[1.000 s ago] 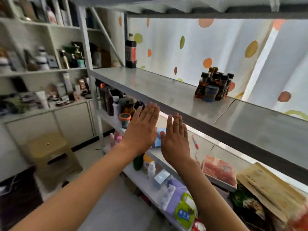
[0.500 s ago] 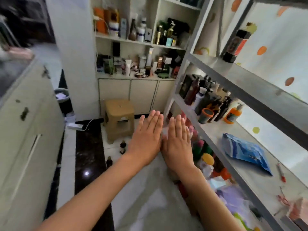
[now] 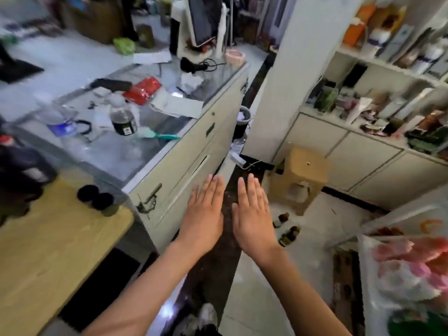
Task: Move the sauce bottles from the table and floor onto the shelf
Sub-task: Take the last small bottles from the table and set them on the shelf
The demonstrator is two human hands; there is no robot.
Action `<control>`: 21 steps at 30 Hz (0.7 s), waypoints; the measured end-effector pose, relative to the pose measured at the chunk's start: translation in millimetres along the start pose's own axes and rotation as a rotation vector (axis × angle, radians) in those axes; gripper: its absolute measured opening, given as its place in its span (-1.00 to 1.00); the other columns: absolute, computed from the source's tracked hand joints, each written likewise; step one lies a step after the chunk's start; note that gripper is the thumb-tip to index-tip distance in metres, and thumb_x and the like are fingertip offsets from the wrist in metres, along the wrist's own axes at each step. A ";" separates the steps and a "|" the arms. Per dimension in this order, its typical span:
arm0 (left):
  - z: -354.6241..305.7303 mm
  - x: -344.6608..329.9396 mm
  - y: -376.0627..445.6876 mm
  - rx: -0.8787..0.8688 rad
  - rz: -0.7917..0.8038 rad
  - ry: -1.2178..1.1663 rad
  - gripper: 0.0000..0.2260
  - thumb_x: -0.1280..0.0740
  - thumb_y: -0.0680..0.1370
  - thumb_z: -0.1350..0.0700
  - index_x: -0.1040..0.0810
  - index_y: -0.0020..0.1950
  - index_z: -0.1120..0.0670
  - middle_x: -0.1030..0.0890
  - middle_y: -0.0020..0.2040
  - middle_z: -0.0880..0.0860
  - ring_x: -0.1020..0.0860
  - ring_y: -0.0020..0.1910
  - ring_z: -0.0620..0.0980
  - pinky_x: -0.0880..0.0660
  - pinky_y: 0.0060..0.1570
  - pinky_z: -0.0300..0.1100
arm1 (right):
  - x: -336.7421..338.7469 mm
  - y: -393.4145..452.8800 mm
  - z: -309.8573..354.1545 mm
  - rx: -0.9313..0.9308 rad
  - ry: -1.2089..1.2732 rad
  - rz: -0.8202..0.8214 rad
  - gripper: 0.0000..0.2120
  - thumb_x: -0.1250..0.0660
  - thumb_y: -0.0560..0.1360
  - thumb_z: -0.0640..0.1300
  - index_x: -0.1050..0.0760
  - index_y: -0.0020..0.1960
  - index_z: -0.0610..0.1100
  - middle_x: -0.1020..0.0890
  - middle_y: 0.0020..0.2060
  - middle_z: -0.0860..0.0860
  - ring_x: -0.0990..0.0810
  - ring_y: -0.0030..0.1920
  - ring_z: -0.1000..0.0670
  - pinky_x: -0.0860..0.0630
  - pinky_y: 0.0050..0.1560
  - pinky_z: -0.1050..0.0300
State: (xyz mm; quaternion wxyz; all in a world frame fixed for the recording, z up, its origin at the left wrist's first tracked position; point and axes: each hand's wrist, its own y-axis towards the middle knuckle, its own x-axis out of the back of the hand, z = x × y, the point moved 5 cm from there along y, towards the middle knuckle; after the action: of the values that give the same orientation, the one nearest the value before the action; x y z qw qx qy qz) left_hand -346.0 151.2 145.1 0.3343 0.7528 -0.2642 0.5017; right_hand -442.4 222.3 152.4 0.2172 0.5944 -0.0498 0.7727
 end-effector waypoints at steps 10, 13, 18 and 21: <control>134.4 19.2 -74.0 0.540 -0.027 0.042 -0.43 -0.15 0.59 0.16 -0.06 0.58 0.15 -0.08 0.59 0.09 0.08 0.57 0.00 0.15 0.53 -0.05 | -114.5 44.0 136.4 0.484 0.210 0.240 -0.44 0.07 0.62 -0.06 -0.07 0.60 -0.18 -0.10 0.58 -0.16 0.03 0.59 -0.07 -0.03 0.57 -0.07; 170.7 25.4 -94.3 0.659 -0.095 -0.010 -0.44 -0.15 0.59 0.16 -0.05 0.58 0.12 -0.07 0.59 0.07 0.09 0.57 -0.03 0.13 0.53 -0.08 | -140.8 47.3 175.4 0.560 0.271 0.329 -0.39 0.16 0.60 0.03 -0.07 0.60 -0.17 -0.12 0.58 -0.14 -0.01 0.60 -0.09 0.00 0.58 -0.04; 246.8 25.8 -121.0 0.854 -0.221 -0.139 -0.45 -0.24 0.55 0.23 -0.17 0.53 0.18 -0.13 0.57 0.14 -0.08 0.55 0.08 -0.08 0.52 -0.04 | -206.0 65.3 221.5 0.507 0.322 0.480 -0.46 -0.10 0.65 -0.14 -0.08 0.60 -0.14 -0.10 0.59 -0.13 -0.02 0.60 -0.07 -0.01 0.58 0.00; 299.6 16.4 -119.9 0.883 -0.224 -0.174 -0.47 -0.26 0.55 0.25 -0.20 0.51 0.18 -0.17 0.55 0.16 -0.14 0.53 0.11 -0.09 0.49 -0.06 | -243.3 79.7 242.8 0.425 0.278 0.487 -0.51 -0.17 0.60 -0.17 -0.29 0.50 -0.26 -0.32 0.49 -0.26 -0.30 0.50 -0.22 -0.34 0.44 -0.17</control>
State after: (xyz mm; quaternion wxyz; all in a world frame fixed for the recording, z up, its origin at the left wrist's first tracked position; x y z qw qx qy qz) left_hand -78.8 -3.6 49.9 0.0102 0.8863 0.0307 0.4620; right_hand -207.7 1.9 8.2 -0.0974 0.4859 0.0019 0.8686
